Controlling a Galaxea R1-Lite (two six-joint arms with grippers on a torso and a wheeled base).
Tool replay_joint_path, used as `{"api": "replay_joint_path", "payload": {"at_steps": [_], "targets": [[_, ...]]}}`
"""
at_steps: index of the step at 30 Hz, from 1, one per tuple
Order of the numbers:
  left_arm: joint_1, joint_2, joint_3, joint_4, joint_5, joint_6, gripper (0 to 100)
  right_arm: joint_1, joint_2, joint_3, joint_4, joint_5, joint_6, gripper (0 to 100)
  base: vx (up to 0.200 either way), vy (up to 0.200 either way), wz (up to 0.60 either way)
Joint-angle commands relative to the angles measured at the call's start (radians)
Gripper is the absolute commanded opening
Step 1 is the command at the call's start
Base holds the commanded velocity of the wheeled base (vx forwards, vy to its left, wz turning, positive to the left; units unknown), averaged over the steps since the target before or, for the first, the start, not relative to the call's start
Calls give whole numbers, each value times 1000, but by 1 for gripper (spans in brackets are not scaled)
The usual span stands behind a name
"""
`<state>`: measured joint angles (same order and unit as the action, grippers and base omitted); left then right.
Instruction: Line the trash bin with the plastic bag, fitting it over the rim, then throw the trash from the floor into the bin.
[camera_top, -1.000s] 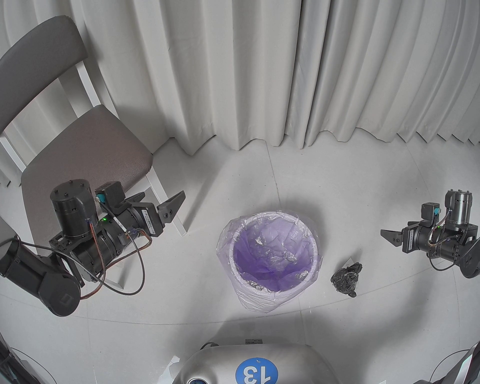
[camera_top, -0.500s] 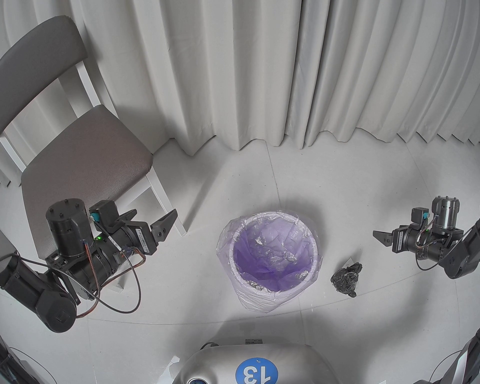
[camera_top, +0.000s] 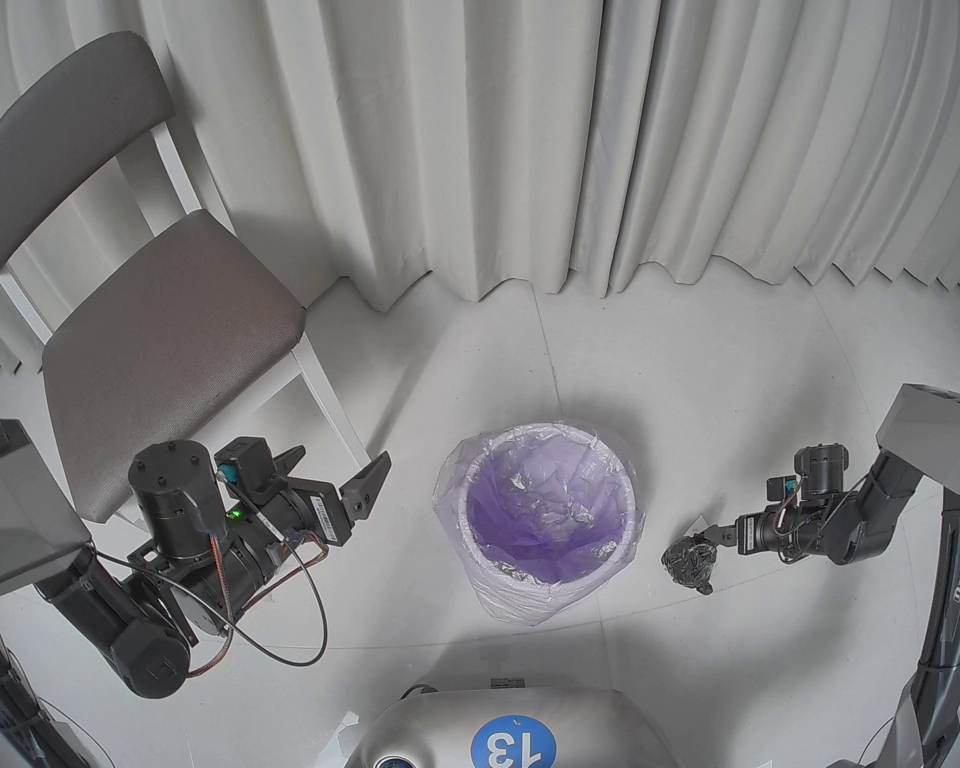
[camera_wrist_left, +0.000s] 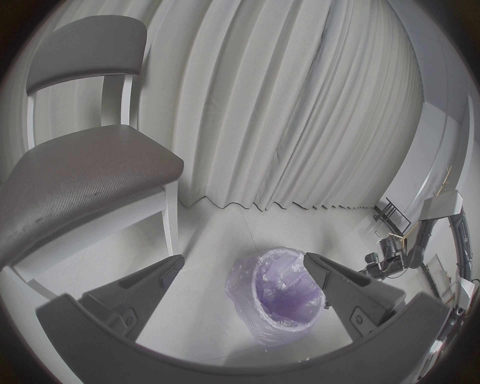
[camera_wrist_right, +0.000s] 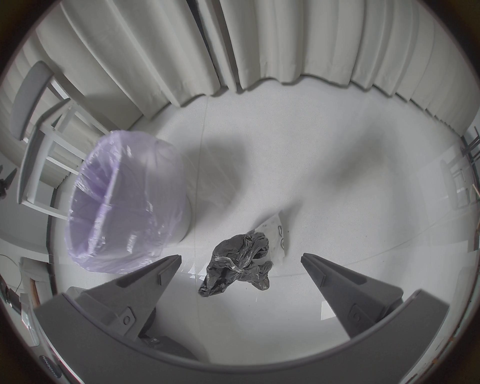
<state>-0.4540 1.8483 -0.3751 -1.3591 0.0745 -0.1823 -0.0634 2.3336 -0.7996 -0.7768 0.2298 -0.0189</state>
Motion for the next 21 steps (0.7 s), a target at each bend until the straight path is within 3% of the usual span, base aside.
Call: {"api": "replay_joint_path", "payload": {"at_steps": [1, 14, 21], "targets": [[-21, 48, 18, -31, 4, 1, 100, 22, 151, -151, 103, 5, -1, 100, 0, 0, 0], [0, 35, 47, -34, 4, 64, 100, 30, 178, -382, 413, 31, -21, 100, 0, 0, 0], [-6, 48, 47, -34, 19, 61, 100, 34, 230, -520, 438, 25, -10, 100, 0, 0, 0]]}}
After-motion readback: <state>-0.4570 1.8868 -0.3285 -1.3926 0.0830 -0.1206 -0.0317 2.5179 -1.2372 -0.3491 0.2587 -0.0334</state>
